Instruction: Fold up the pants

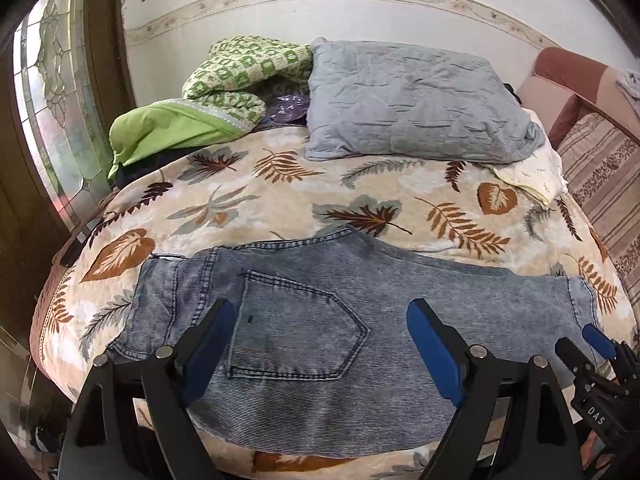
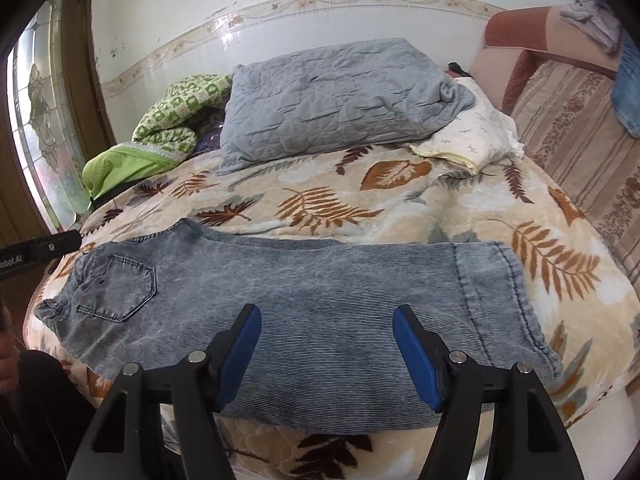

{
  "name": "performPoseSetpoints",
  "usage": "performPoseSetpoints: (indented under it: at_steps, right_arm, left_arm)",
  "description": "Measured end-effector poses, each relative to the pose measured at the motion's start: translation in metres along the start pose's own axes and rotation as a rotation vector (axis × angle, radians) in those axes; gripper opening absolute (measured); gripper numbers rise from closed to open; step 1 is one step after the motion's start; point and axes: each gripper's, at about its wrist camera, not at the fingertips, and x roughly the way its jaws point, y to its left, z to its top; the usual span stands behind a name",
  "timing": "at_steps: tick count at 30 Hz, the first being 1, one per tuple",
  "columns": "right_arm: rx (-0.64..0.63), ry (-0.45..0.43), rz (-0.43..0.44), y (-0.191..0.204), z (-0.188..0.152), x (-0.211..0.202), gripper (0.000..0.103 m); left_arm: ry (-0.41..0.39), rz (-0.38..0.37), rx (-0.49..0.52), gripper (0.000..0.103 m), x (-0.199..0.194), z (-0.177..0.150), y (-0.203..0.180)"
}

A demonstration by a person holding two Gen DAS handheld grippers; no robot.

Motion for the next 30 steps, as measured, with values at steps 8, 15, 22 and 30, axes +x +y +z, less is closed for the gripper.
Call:
performPoseSetpoints:
  at_steps: [8, 15, 22, 30]
  right_arm:
    - [-0.079, 0.033, 0.037, 0.035, -0.001, 0.017, 0.072]
    - [-0.123, 0.06, 0.065, 0.059, -0.001, 0.03, 0.072]
    - [-0.158, 0.08, 0.077, 0.076, -0.004, 0.04, 0.072]
    - [-0.149, 0.093, 0.081, 0.076, -0.003, 0.044, 0.072]
  left_arm:
    - [-0.003, 0.042, -0.061, 0.088, 0.005, -0.001, 0.034]
    - [-0.001, 0.083, -0.105, 0.088, 0.01, -0.003, 0.059]
    - [0.006, 0.11, -0.13, 0.088, 0.015, -0.005, 0.075]
    - [0.093, 0.22, -0.183, 0.088, 0.053, -0.02, 0.11]
